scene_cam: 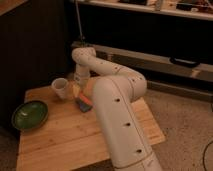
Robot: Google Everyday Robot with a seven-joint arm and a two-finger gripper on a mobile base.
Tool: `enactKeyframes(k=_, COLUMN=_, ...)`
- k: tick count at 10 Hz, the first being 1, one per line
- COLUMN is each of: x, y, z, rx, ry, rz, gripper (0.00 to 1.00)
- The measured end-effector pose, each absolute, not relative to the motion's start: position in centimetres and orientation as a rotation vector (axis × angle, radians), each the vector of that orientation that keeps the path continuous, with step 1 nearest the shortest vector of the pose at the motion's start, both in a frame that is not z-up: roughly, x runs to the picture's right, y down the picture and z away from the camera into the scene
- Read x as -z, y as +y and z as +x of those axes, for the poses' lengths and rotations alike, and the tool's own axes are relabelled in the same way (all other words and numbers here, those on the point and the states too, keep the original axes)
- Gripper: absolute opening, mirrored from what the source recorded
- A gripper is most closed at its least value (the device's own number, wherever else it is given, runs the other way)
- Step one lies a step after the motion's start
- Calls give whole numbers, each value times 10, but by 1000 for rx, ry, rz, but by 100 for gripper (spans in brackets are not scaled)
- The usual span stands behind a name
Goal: Place the pepper on the white sponge
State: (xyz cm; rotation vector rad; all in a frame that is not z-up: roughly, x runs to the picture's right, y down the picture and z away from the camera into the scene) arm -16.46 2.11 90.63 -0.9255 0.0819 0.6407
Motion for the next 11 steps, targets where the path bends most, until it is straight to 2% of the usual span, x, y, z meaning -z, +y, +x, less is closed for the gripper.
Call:
enactKeyframes(k=1, x=-908, y=25, z=-165, rx=-641, ry=91, rz=-927, gripper=12)
enactKeyframes(k=3, x=-913, y=28, z=-162, rx=-654, ry=106, rz=-932, gripper=26)
enactKeyframes(k=4, x=-915, y=30, z=-161, rx=-659, ry=110, rz=-938, gripper=38)
enactKeyframes(k=6, x=-917, y=32, z=-160, rx=-663, ry=110, rz=-948, gripper=54)
enactKeyframes(k=8, x=-918, y=36, z=-162, rx=-655, ry=108, rz=-959, gripper=76)
enactKeyframes(k=9, x=-918, y=38, z=-162, rx=-650, ry=110, rz=-958, gripper=80)
enactKeyframes(k=11, x=-920, y=39, z=-162, rx=-652, ry=115, rz=-954, gripper=80)
